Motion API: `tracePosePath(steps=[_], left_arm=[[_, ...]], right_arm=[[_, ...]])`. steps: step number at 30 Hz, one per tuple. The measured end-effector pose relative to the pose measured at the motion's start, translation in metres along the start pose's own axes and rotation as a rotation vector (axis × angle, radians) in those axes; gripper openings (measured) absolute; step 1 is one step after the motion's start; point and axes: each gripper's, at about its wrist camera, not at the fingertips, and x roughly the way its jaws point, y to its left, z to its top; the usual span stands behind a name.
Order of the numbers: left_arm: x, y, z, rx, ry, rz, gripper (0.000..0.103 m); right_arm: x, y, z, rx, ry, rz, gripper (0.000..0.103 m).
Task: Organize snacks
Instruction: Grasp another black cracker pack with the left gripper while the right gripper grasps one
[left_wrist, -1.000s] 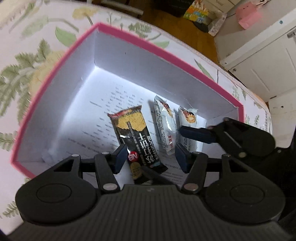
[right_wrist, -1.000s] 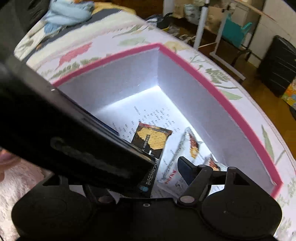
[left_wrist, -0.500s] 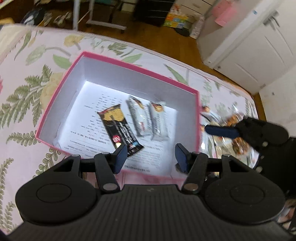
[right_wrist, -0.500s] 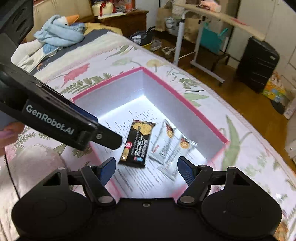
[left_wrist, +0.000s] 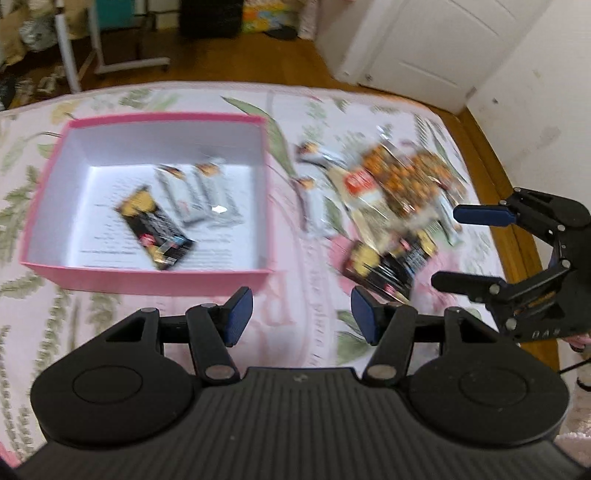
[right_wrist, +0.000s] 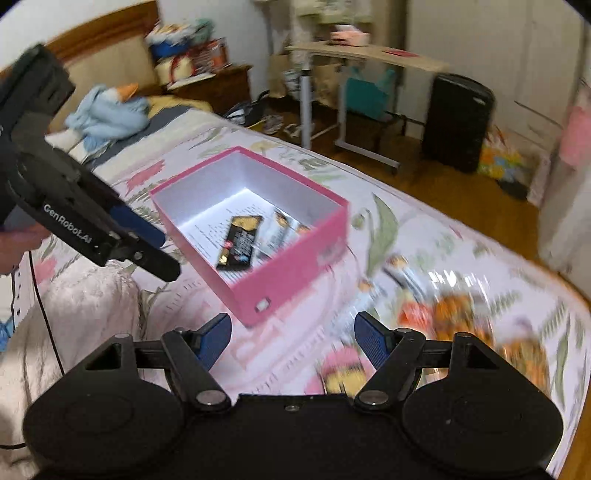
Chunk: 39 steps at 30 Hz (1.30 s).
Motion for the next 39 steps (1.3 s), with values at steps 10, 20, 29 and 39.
tracePosePath(steps=[10,20,29,39], left_arm=[[0.085,-0.041,-0.011,-0.009,0.074,-0.094,0.058],[0.166,-0.046,-0.024,-0.156,0.133,-0.127,0.056],[0.204,-0.056,-0.033,-0.237,0.058,-0.147,0.054],[0.189,-0.046,-0.048,-0.227,-0.023,-0.142,0.052]], right_arm=[[0.034,-0.04,-0.082,0.154,0.026,-0.019,0.078],[0.081,-0.066,-0.132,0.207,0.127,-0.051,0.078],[0.108,-0.08,-0.155,0.248,0.051,0.001,0.079],[0.108,-0.053,-0.147,0.285,0.052,0.166,0.079]])
